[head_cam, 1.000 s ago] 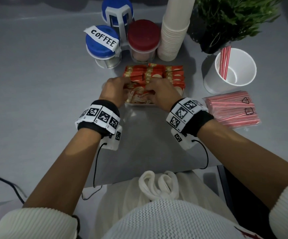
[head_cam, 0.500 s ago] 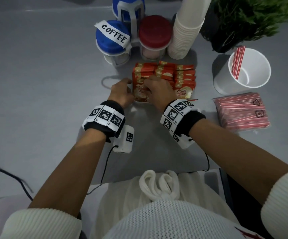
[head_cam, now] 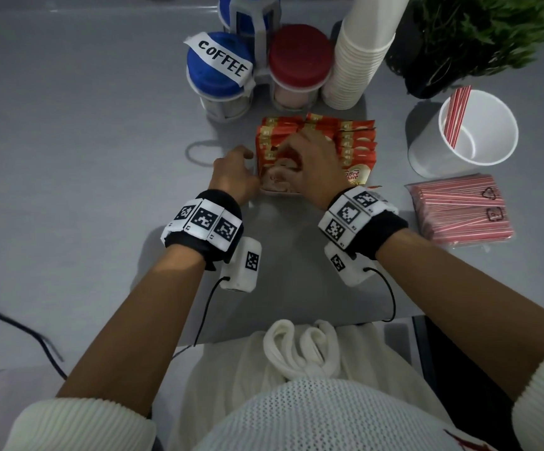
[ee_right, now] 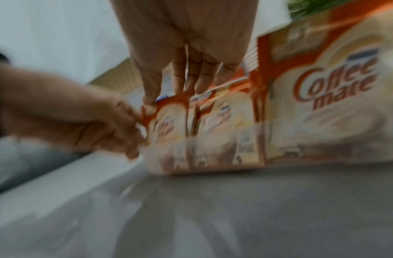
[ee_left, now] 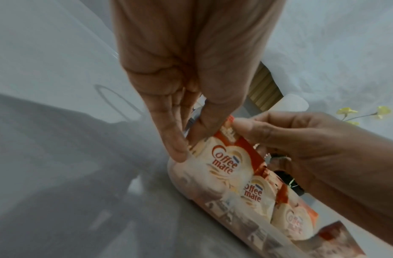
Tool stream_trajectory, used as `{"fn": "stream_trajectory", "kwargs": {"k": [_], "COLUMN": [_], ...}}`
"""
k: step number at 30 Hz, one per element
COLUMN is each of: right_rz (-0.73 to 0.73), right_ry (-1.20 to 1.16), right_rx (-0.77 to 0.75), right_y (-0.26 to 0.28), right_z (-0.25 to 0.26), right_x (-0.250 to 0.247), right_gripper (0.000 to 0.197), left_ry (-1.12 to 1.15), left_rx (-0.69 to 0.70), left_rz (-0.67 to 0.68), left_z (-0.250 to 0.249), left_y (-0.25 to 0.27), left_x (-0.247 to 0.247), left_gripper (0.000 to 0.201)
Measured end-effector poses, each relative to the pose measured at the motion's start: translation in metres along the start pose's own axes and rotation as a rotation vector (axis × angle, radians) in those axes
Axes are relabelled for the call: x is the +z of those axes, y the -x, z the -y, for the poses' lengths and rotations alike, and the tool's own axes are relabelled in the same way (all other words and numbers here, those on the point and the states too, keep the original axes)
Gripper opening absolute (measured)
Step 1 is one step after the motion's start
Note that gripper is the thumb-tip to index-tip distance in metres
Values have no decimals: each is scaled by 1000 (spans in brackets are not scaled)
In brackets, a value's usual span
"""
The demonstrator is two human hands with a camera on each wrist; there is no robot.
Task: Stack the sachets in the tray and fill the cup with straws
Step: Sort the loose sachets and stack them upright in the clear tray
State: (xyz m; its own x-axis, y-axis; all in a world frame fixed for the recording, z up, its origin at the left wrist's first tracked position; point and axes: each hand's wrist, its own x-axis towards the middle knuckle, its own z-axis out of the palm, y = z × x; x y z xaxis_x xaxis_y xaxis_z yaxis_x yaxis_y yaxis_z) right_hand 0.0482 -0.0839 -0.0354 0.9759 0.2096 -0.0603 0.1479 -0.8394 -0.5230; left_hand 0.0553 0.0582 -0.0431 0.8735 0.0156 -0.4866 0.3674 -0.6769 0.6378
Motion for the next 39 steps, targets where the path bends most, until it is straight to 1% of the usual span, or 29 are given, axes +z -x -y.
{"fn": "stream_trajectory", "kwargs": {"k": [1,2,4,6,9,13,16,17,19,21,22,23,26,28,31,33,35,39], "right_rz": [-58,-76,-6,75,86,73,127,123,54,-20,-23,1,137,201,290,297,296,273], "right_ry": [-73,-117,-87,-14,23,20,36,30,-15,-50,-52,-46,-16,-17,46,87,110,48], "right_rx": [42,81,105,90,83,92,57,40,31,55,73,82,72,66,63,47,36,26], "right_y": [-1,-1,-3,-5,-10,-17,-21,-21,-19,-17,-17,-18,-22,-26,-31,-34,-35,-33], "right_z": [-3,-6,-11,-12,-7,4,6,6,2,-4,-7,-9,-11,-9,-3,2,5,3], "right_x": [-5,-10,-17,-18,-14,-11,-8,-8,-10,-13,-14,-14,-16,-20,-20,-17,-15,-18], "right_gripper": [35,37,39,34,25,24,26,26,26,27,28,29,24,23,25,22,25,27], "left_ry": [1,-7,-43,-75,-79,-124,-161,-162,-151,-144,-143,-144,-152,-141,-121,-134,-149,-164], "left_rx": [11,30,88,139,184,207,222,224,221,216,215,215,223,220,217,214,209,205], "left_rz": [9,28,81,116,96,26,1,-4,-17,-30,-35,-38,-45,-43,-41,-45,-48,-62], "left_z": [0,-1,-3,-5,-5,-4,-1,0,2,2,3,3,5,6,6,6,7,7], "left_y": [1,2,3,4,4,2,-1,-1,-2,-2,-3,-3,-3,-2,-2,-2,-2,-2], "left_x": [-1,-1,-1,1,6,11,14,15,17,18,19,19,21,22,23,25,26,27], "left_gripper": [53,58,69,72,74,71,66,65,62,60,59,58,56,58,62,61,63,63]}}
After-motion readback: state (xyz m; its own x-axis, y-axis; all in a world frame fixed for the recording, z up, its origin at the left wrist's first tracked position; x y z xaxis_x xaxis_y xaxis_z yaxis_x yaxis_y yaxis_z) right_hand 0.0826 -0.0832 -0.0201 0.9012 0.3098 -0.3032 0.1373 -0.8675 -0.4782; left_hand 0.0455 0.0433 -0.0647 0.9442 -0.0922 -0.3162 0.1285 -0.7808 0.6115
